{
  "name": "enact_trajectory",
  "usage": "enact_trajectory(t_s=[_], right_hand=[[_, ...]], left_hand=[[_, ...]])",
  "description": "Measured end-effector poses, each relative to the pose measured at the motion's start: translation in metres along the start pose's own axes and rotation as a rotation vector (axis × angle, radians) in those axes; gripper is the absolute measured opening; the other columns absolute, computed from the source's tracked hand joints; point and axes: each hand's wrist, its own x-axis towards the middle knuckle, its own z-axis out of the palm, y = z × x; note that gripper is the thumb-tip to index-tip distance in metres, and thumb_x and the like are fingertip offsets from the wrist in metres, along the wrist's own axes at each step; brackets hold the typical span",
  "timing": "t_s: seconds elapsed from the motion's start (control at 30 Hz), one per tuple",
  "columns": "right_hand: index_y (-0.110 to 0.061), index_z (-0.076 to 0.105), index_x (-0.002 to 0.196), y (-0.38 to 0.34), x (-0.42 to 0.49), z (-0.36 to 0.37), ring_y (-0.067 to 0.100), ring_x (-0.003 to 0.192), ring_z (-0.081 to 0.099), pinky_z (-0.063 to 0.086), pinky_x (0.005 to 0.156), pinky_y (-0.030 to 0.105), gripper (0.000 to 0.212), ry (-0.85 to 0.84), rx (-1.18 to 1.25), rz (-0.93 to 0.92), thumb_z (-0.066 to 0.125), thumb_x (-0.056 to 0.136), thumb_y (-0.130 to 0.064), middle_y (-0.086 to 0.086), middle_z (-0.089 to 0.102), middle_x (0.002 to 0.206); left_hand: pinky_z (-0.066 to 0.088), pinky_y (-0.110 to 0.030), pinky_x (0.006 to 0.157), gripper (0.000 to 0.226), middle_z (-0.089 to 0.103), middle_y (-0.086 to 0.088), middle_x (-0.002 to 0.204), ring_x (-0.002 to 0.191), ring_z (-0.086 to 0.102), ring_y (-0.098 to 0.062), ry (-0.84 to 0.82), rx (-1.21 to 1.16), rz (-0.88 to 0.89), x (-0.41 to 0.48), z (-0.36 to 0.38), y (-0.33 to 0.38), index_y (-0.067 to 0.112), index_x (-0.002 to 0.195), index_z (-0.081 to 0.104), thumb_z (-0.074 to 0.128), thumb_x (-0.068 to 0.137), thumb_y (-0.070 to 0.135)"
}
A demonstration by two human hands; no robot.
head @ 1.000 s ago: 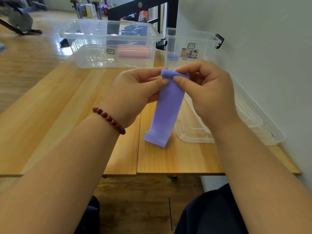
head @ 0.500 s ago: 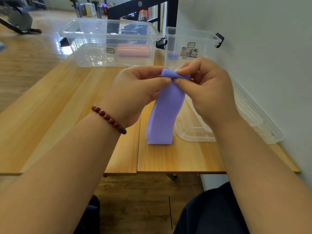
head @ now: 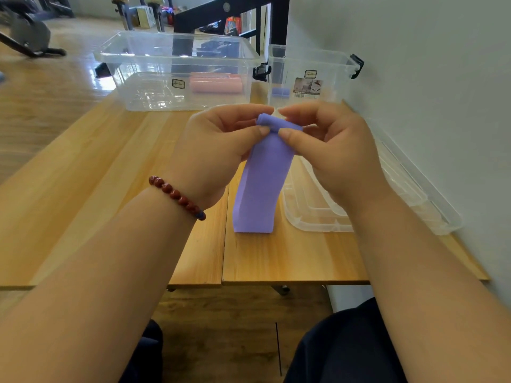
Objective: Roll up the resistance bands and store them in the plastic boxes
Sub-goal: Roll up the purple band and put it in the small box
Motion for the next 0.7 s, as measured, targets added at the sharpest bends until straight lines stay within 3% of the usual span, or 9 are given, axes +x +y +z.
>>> enact_trajectory(t_s=[0.1,0.23,0.37,0.47,0.53,0.6,0.63,0.7], right_hand=[[-0.032,0.071,0.093,-0.0017,-0.0013,0.0011,0.02,0.083,0.07,0.058,0.078,0.039,0.024,0.036,-0.049,-0.04,0.068,0.085,-0.01,-0.013,0.072,0.09],[-0.036,0.069,0.088,-0.0037,-0.0017,0.0024,0.022,0.081,0.069,0.058,0.077,0.038,0.027,0.085,-0.056,-0.047,0.07,0.084,-0.009,-0.021,0.07,0.084],[-0.036,0.069,0.087,-0.0016,-0.0012,0.0006,0.022,0.083,0.071,0.058,0.079,0.042,0.025,0.105,-0.053,-0.022,0.069,0.082,-0.011,-0.015,0.073,0.087],[-0.03,0.071,0.094,-0.0002,0.0001,-0.0032,0.024,0.084,0.072,0.058,0.078,0.047,0.023,0.082,-0.06,-0.024,0.067,0.085,-0.009,-0.005,0.074,0.092],[-0.029,0.07,0.098,0.0,0.0002,-0.0048,0.021,0.087,0.071,0.059,0.079,0.043,0.025,0.064,-0.096,-0.054,0.066,0.086,-0.008,-0.003,0.073,0.096],[-0.03,0.069,0.099,0.0001,-0.0005,-0.0047,0.012,0.087,0.069,0.057,0.075,0.029,0.026,0.072,-0.17,-0.111,0.065,0.086,-0.007,-0.008,0.07,0.095],[-0.028,0.069,0.098,0.0003,-0.0007,-0.004,0.007,0.086,0.066,0.053,0.07,0.02,0.026,0.086,-0.218,-0.151,0.065,0.086,-0.006,-0.011,0.068,0.093],[-0.019,0.072,0.097,0.0015,-0.0015,-0.0013,0.005,0.084,0.061,0.05,0.063,0.017,0.022,0.109,-0.284,-0.244,0.064,0.085,-0.002,-0.008,0.064,0.091]], left_hand=[[0.057,-0.037,0.092,0.025,0.075,0.0,0.1,0.102,0.07,-0.02,-0.026,-0.003,-0.03,0.0009,-0.0004,-0.0004,0.023,0.1,0.069,0.067,0.085,0.004],[0.057,-0.04,0.089,0.025,0.073,-0.009,0.105,0.099,0.071,-0.022,-0.089,0.05,-0.089,0.0001,0.0017,-0.0019,0.009,0.11,0.068,0.071,0.086,0.007],[0.056,-0.046,0.089,0.008,0.074,-0.011,0.094,0.091,0.07,-0.024,-0.032,0.103,-0.09,-0.0013,0.0036,-0.0024,0.01,0.095,0.072,0.067,0.09,0.009],[0.056,-0.045,0.091,0.013,0.075,-0.008,0.091,0.096,0.07,-0.028,-0.016,0.107,-0.074,-0.0006,0.0032,-0.0014,0.016,0.088,0.074,0.065,0.091,0.008],[0.057,-0.043,0.09,0.014,0.075,-0.007,0.091,0.096,0.071,-0.027,-0.02,0.101,-0.064,-0.0009,0.003,-0.0006,0.018,0.087,0.074,0.065,0.091,0.007],[0.056,-0.04,0.088,0.014,0.075,-0.007,0.09,0.092,0.071,-0.024,-0.022,0.096,-0.064,-0.0016,0.0036,0.0002,0.017,0.088,0.074,0.065,0.091,0.007],[0.056,-0.042,0.088,0.014,0.075,-0.009,0.091,0.093,0.071,-0.026,-0.021,0.088,-0.066,-0.002,0.0043,0.0003,0.016,0.088,0.075,0.065,0.091,0.007],[0.054,-0.049,0.093,0.012,0.074,-0.017,0.098,0.101,0.068,-0.034,-0.013,0.058,-0.077,-0.0027,0.0054,0.0004,0.013,0.09,0.075,0.064,0.091,0.007]])
